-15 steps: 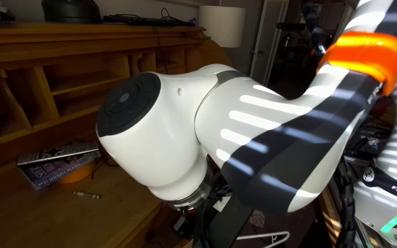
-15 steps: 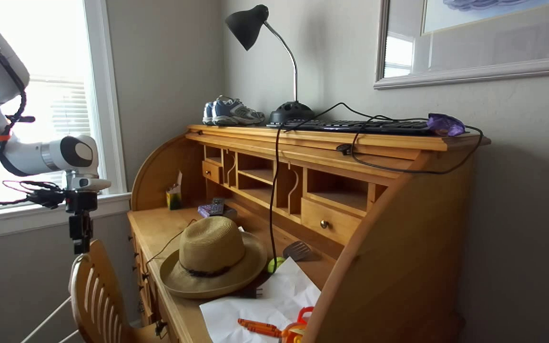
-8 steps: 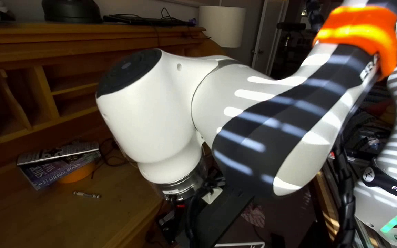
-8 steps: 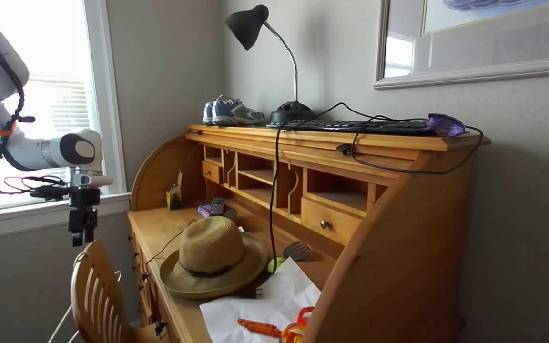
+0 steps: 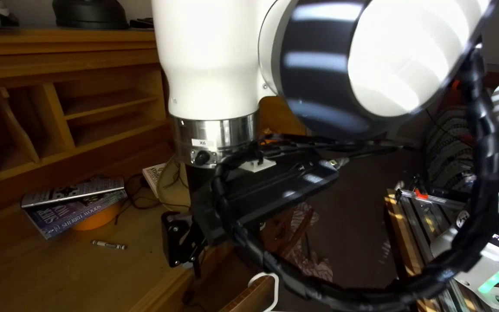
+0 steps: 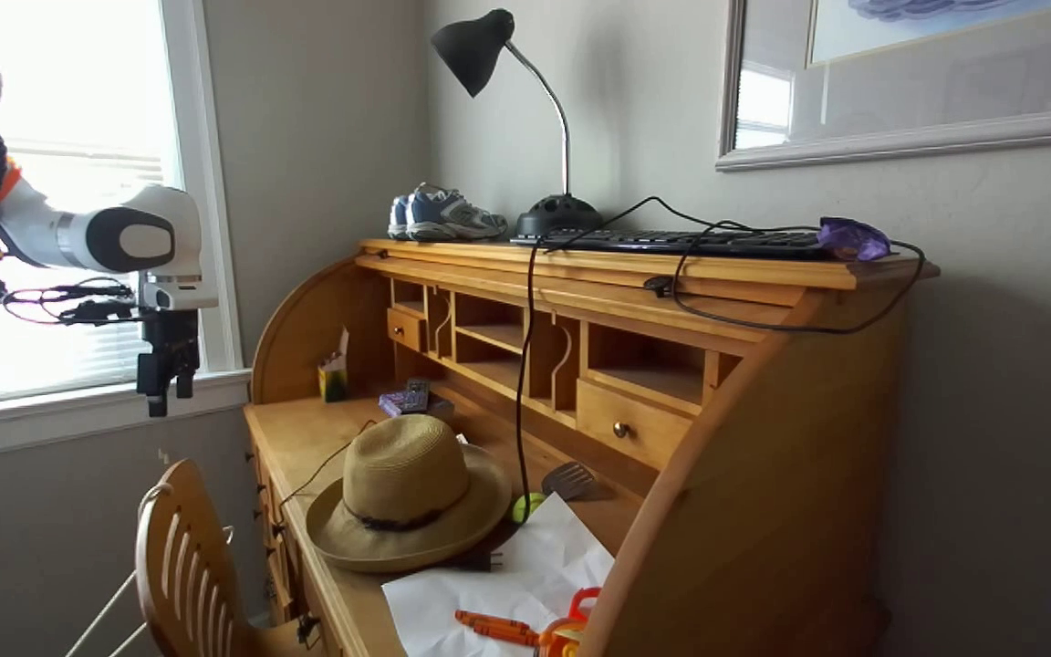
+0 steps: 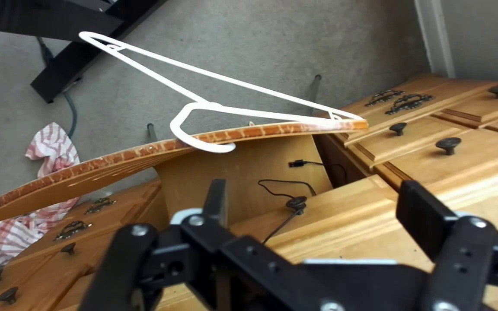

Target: Hang the coat hanger on the chair

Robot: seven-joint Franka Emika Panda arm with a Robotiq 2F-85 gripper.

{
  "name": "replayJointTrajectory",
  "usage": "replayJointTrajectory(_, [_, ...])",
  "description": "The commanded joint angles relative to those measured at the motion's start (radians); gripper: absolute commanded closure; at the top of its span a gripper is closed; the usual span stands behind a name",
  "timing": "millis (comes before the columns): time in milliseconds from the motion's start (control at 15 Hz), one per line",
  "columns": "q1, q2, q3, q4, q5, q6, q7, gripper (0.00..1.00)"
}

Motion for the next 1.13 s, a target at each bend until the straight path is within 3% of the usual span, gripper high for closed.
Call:
replayJointTrajectory(0, [-0.034,-0.123,0.011,-0.084,0.106,0.041,-0.064,0.00])
replayJointTrajectory(467, [-0.073,-0.297,0.001,-0.157,0.195,0.005,-0.224,0.00])
replayJointTrajectory(667, [-0.093,-0.353,0.003,-0.174,0.161,-0.029,-0.247,0.00])
replayJointTrajectory(867, [-0.120,-0.382,0.012,-0.154,0.081,-0.161,-0.249,0.00])
replayJointTrajectory(933, [-0.117,-0.344,0.017,-0.141,0.120,-0.094,-0.234,0.00])
replayJointTrajectory(1067, [-0.124,-0.363,0.017,-0.142,0.102,-0.136,-0.239,0.00])
